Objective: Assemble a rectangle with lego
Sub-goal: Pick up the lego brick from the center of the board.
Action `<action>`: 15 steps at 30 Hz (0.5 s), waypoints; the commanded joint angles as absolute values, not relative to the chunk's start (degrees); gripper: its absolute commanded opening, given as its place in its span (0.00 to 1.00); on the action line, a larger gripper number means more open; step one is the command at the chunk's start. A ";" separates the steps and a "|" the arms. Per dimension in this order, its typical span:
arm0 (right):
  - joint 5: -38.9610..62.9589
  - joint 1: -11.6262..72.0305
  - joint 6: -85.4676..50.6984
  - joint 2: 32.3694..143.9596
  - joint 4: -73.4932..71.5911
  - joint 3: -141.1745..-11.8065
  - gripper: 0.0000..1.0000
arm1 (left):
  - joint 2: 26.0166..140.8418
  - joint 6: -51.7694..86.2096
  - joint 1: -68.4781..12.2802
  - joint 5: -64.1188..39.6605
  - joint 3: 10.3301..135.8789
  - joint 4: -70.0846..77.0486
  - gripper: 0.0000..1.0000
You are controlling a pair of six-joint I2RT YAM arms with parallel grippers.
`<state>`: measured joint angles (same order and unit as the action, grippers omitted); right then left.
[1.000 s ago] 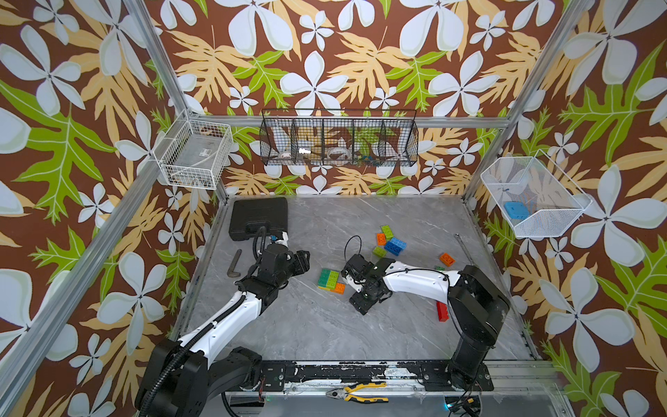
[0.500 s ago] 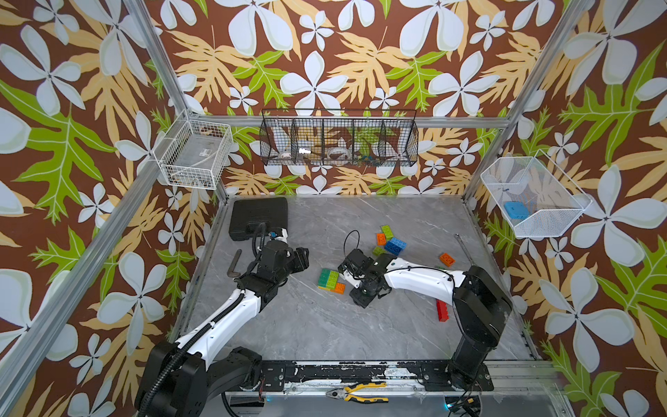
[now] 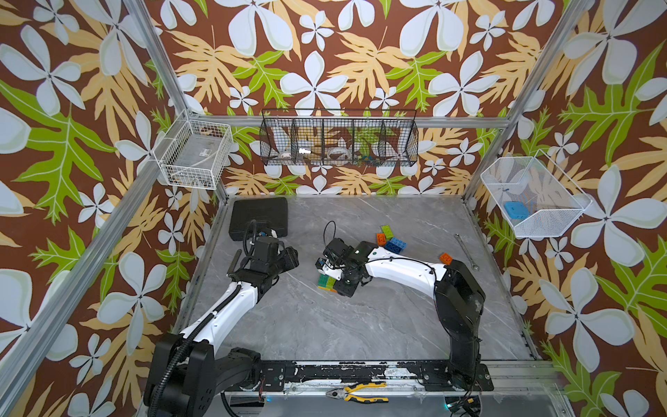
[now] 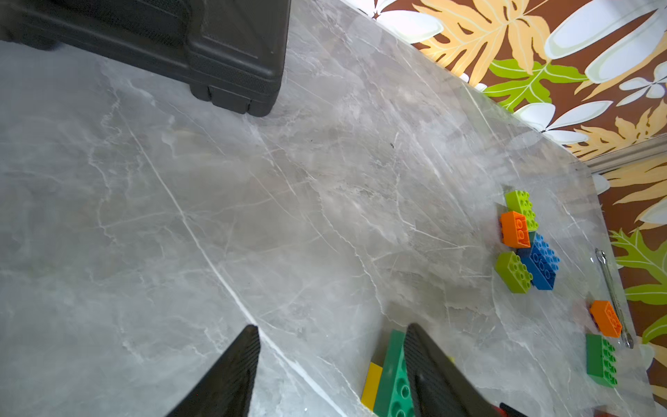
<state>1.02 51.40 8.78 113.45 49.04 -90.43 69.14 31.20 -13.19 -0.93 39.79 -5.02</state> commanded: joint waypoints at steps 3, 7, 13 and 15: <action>0.96 51.59 12.52 116.90 53.54 -95.10 0.48 | 70.39 30.36 -13.06 -1.58 39.55 -3.96 0.66; 2.08 51.59 13.95 118.30 54.62 -97.23 0.48 | 70.97 29.97 -13.03 -1.49 39.55 -3.87 0.65; 2.11 51.05 14.49 118.51 54.53 -96.68 0.47 | 71.02 29.88 -13.04 -1.27 39.20 -3.69 0.65; 2.11 50.74 14.50 118.74 54.17 -96.53 0.47 | 71.10 30.06 -13.09 -1.40 39.03 -3.47 0.65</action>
